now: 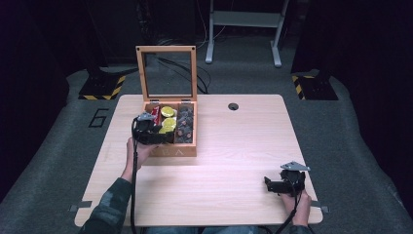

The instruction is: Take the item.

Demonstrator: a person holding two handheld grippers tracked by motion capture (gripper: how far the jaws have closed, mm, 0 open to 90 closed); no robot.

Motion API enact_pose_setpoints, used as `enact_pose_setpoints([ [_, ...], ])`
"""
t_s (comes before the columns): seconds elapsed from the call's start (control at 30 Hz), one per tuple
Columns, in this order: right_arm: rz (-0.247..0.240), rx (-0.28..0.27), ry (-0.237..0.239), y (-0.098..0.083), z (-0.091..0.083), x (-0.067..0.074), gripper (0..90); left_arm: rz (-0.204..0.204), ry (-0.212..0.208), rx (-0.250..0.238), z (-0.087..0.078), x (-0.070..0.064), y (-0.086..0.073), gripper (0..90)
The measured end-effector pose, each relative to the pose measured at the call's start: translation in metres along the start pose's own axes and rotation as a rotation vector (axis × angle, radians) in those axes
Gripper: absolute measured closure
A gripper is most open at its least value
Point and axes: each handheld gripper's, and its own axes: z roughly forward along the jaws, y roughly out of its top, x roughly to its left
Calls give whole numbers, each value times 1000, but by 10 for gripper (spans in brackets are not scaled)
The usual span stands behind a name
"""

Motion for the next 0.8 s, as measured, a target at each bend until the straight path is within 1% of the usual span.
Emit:
enact_pose_setpoints([
  [0.17, 0, 0, 0, 0, 0, 0, 9, 13, 5, -9, -3, -3, 1, 378],
  [0.3, 1, 0, 0, 0, 0, 0, 9, 29, 10, -23, -6, -9, 4, 378],
  [0.5, 1, 0, 0, 0, 0, 0, 9, 60, -3, -46, -12, -19, 12, 378],
  [0.8, 1, -1, 0, 0, 0, 0, 9, 87, -18, -69, -15, -33, 19, 378],
])
